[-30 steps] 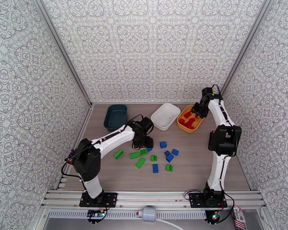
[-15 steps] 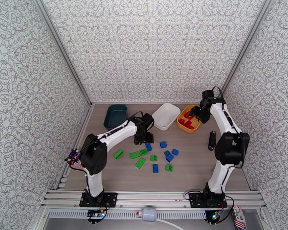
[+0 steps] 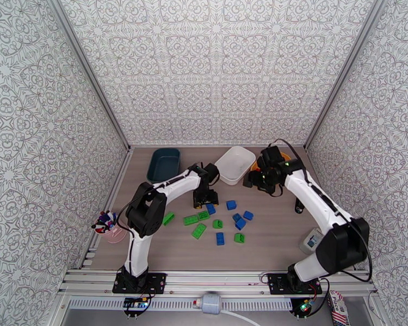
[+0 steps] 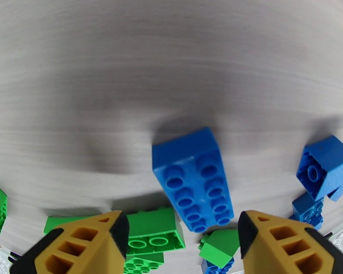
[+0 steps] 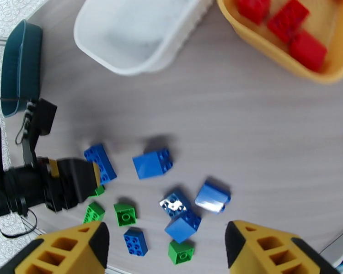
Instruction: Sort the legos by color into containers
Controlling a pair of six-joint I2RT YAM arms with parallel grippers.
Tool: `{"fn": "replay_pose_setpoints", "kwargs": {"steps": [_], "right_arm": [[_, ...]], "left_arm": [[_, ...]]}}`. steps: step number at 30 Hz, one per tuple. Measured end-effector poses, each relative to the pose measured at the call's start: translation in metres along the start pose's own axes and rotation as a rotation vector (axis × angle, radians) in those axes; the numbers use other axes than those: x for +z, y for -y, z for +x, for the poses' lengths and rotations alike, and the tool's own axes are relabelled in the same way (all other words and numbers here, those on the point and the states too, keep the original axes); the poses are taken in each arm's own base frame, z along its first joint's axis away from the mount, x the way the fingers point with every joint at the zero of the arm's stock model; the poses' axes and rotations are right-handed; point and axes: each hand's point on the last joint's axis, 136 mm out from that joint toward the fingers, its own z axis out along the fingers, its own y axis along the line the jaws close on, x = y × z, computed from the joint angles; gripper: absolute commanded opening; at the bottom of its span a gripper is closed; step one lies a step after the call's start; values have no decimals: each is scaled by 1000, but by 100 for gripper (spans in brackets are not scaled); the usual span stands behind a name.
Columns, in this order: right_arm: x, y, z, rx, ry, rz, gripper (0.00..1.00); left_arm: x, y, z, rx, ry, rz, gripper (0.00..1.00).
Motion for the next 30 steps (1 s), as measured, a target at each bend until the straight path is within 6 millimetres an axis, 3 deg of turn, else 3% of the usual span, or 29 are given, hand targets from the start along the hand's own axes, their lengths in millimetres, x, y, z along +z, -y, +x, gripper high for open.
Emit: {"fn": "replay_pose_setpoints", "kwargs": {"steps": [7,13,30], "right_arm": [[-14,4,12,23,35,-22,71],[-11,10,20,42,29,-18,69],[-9,2,21,48,21,-68,67]], "left_arm": [[11,14,-14,8,5,3,62],[25,16,-13,22,-19,-25,54],[25,17,-16,32,-15,-49,32]]}}
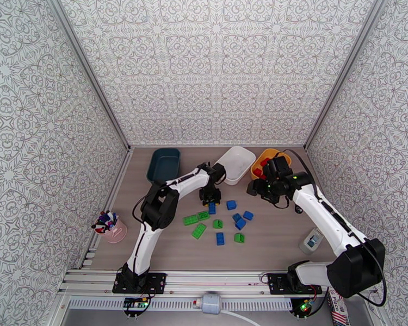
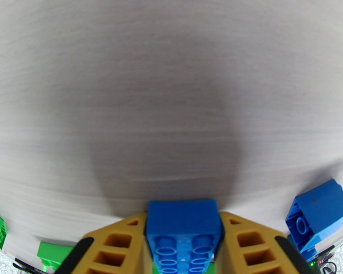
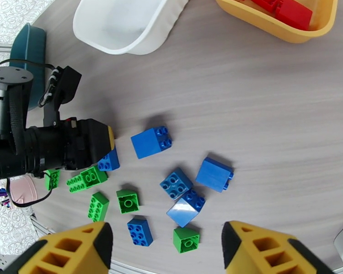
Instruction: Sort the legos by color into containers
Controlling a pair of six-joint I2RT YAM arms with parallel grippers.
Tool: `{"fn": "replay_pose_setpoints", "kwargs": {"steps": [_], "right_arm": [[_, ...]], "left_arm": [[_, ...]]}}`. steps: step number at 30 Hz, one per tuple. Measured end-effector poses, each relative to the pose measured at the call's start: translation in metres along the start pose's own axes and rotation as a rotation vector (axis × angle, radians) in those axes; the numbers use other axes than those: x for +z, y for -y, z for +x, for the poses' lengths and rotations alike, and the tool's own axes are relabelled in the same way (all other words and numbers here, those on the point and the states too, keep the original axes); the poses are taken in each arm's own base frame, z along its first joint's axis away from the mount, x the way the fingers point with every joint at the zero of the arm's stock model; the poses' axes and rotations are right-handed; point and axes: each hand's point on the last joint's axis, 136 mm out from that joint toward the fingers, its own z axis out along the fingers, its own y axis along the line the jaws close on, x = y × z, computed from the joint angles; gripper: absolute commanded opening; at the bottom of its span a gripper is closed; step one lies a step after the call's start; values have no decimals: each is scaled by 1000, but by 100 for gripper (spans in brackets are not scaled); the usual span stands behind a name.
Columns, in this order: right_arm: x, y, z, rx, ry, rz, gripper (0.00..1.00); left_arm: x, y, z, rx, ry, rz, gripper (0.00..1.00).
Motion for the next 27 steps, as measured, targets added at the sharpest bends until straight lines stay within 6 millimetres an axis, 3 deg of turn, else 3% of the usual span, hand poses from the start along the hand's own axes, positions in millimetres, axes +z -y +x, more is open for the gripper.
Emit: {"fn": "replay_pose_setpoints", "kwargs": {"steps": [5,8,19,27], "right_arm": [[1,-16,-2,-4,-3,-75,68],[3,-32,-3,-4,-8,-146,69],[20,-99,-18,55,-56,-486,76],[21,-140,-39,122,-80,-675,81]], "left_arm": [[-3,2,-3,-9,-6,41,31],[-17,4,-6,-23,10,121,29],[-149,10,-40,-136,230,690,29],[-191,8,-56,-203,261,977,29]]}}
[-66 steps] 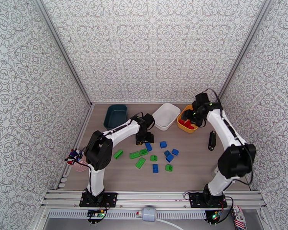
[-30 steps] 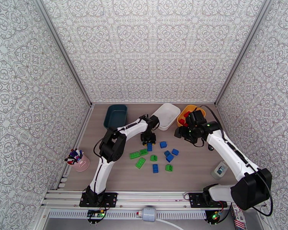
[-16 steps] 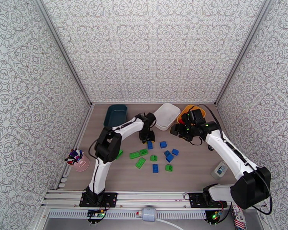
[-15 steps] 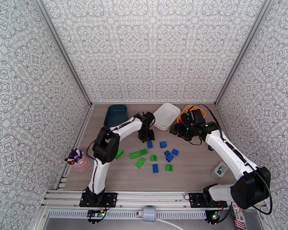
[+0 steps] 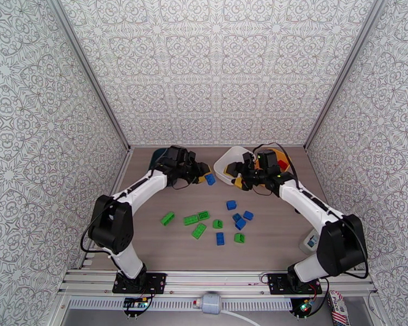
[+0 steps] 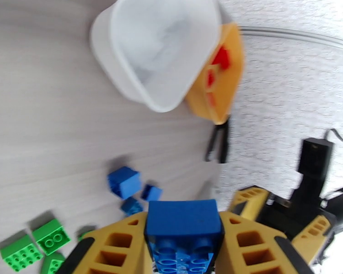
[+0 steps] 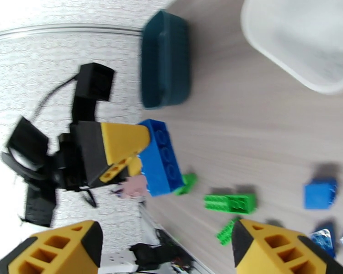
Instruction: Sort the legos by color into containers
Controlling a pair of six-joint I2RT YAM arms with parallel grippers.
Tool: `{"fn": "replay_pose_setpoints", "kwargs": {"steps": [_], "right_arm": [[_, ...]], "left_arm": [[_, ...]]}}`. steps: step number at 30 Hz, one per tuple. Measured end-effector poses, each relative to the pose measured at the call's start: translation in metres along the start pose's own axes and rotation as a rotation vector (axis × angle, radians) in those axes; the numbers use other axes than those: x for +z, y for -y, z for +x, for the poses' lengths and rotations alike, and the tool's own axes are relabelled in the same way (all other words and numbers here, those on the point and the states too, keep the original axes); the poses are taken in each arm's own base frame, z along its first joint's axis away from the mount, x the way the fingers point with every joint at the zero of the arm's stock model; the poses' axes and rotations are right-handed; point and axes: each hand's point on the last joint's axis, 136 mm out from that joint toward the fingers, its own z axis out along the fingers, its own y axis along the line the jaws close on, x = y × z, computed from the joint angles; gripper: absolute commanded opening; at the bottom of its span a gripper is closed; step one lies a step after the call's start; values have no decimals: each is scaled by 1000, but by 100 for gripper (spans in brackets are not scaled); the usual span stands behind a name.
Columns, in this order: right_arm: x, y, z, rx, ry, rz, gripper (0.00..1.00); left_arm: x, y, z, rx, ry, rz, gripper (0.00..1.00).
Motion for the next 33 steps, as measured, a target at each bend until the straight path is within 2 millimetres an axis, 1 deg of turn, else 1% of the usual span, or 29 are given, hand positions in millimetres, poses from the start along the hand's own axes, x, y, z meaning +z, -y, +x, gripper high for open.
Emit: {"fn": "replay_pose_setpoints", "kwargs": {"steps": [4,6,9,11,17,23,27,30,32,33], "right_arm": [[8,-26,-6,-12,-10,-80,80],[12,-34,-7,-15,-21,-106,79],[17,-38,-6,-8,-32,-125,78],[18,-39,-6,2,-35,-131,77],[20,-44,-8,15,-39,-161,72],[25,-45,-12,39,-42,-181,62],[25,-48,-13,38,-43,-197,52],[25,-51,-12,41,-45,-206,42],[26,-51,-11,45,-48,-208,36],[26,-51,-11,46,-49,-209,34]], "left_arm": [[-4,26,-6,-6,0,113,29],[-5,40,-8,-5,-5,169,29],[-8,59,-10,-1,-8,243,29],[-9,66,-11,-3,-14,275,29],[-5,72,-8,-21,-41,306,29],[-4,84,-1,-11,-60,346,29],[-4,88,2,-15,-68,366,29],[-3,86,3,-23,-73,369,30],[-3,84,4,-30,-77,372,33],[-3,83,4,-37,-78,375,37]]}}
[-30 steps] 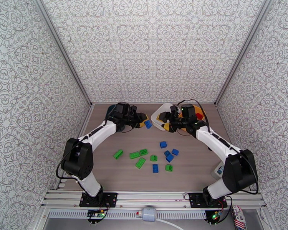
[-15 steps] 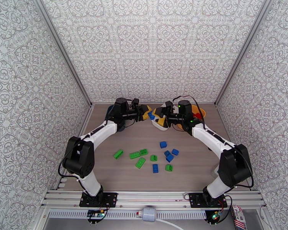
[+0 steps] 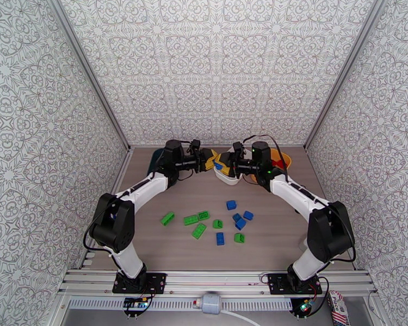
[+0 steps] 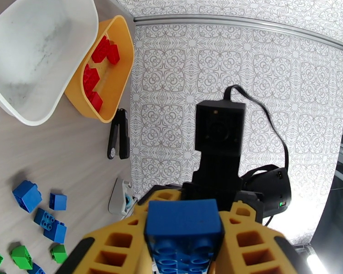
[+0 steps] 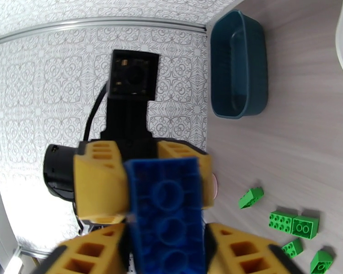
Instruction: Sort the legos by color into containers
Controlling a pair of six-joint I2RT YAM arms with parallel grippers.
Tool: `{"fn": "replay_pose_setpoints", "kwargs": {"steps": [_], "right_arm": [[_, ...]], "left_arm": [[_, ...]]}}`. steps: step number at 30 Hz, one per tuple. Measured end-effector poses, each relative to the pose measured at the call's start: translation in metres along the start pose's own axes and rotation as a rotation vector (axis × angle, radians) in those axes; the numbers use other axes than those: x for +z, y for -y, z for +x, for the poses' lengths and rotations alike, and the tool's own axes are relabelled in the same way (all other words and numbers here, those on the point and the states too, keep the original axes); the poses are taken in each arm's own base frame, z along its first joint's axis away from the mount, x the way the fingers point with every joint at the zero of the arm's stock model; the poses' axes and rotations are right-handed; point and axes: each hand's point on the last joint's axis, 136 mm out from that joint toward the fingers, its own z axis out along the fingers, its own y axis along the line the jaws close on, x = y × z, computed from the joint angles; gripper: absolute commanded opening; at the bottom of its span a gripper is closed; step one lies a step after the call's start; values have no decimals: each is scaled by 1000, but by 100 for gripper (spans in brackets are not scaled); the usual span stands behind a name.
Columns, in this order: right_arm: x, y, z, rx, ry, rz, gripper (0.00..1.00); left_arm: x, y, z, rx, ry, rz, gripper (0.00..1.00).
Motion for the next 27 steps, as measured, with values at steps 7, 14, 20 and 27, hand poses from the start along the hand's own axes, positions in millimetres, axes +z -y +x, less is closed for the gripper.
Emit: {"fn": "replay_pose_setpoints", "kwargs": {"steps": [7,14,20,27], "right_arm": [[-1,-1,1,10,-1,-6,29],[-13,5,0,-10,16,48,27],[-41,37,-38,-32,123,282,27],[-47,76,-97,-94,199,580,28]], "left_arm": [[-1,-8,0,-5,11,-11,78],[-32,-8,-10,76,122,-174,81],[-67,7,-13,327,272,-507,82],[-81,-42,34,518,198,-920,82]]}}
